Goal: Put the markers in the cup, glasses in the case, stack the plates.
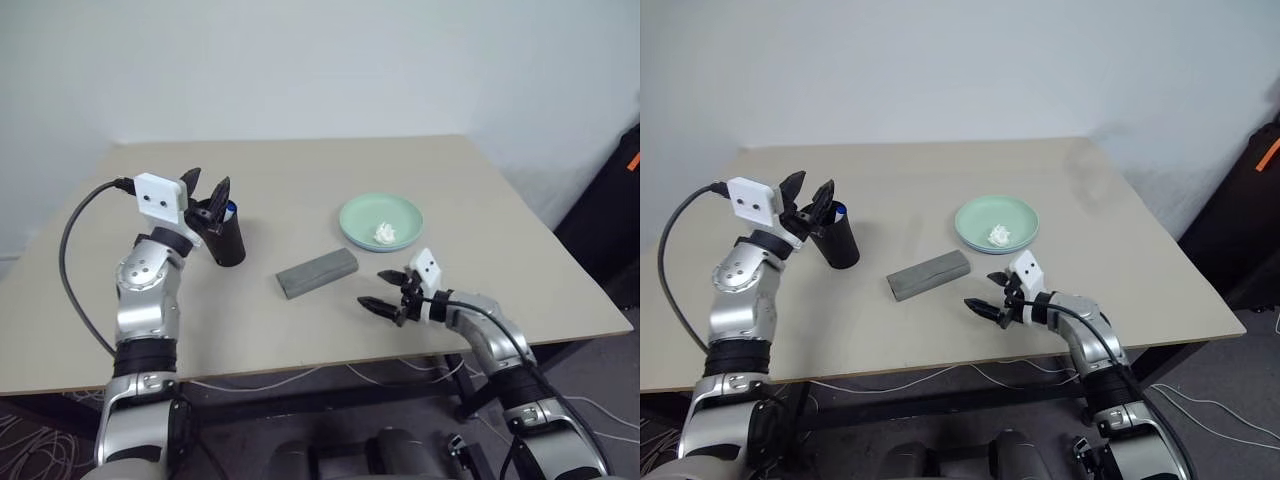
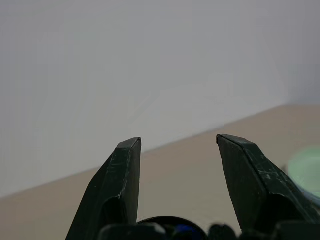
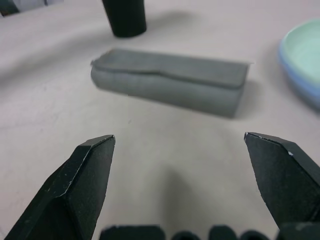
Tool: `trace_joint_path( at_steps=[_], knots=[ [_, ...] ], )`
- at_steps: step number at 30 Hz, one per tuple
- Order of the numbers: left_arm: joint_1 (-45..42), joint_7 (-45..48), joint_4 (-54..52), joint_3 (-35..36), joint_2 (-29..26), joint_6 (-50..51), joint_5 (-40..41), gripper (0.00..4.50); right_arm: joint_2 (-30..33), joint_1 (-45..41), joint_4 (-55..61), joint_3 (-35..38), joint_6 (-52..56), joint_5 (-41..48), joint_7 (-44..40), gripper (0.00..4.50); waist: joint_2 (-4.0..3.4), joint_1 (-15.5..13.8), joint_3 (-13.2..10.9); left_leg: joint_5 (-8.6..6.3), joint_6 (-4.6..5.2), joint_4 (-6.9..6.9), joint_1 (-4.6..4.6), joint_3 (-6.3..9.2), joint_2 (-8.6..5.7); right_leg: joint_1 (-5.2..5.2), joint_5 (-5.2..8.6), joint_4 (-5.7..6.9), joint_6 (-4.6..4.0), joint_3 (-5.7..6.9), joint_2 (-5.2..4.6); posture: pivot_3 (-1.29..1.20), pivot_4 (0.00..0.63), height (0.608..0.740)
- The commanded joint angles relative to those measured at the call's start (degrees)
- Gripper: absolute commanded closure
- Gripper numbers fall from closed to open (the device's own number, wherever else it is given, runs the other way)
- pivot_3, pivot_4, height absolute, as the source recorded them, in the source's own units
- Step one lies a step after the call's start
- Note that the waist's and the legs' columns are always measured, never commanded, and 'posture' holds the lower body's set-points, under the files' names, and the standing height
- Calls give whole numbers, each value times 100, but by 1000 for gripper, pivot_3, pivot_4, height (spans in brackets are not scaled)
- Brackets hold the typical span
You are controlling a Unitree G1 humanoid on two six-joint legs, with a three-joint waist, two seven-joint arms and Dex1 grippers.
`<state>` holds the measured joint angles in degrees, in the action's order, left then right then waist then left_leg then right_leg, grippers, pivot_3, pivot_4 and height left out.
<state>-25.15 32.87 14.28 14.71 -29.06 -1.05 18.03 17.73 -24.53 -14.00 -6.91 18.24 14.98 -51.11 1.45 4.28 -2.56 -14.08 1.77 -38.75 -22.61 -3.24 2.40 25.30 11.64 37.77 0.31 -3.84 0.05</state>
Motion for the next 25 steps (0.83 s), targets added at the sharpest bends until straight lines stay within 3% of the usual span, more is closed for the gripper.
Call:
trace_joint_path(
  at_steps=[1, 5, 11, 25],
  knots=[
    [526, 521, -1077, -14, -301, 780, 520, 2015, 150, -356, 452, 357, 117, 452, -247, 0, -1, 3, -1, 0, 0, 1, -1, 1, 1, 1, 0, 0, 0, 0, 0, 0, 0, 740],
    [1286, 872, -1577, -10, -568, 1320, 686, 2015, 328, -456, 643, 452, 272, 673, -465, 0, -1, -3, -1, 0, 0, 2, 4, -7, 4, 1, 1, 0, -2, -1, 0, 0, 0, 740],
    [1914, 800, -1705, -263, -563, 1292, 192, 2015, 644, -547, 652, 551, 341, 766, -706, 0, -2, -24, -2, 0, 1, -1, 3, -15, 1, 1, 3, -5, -5, -2, -7, 0, 0, 740],
    [2270, 84, -2079, -516, 231, 1358, -19, 2015, 859, -375, 780, 518, 574, 689, -709, 0, -3, -21, -2, -1, 2, 7, 4, -38, 4, 11, 2, -6, -4, -19, -5, 0, 0, 740]
  ],
)
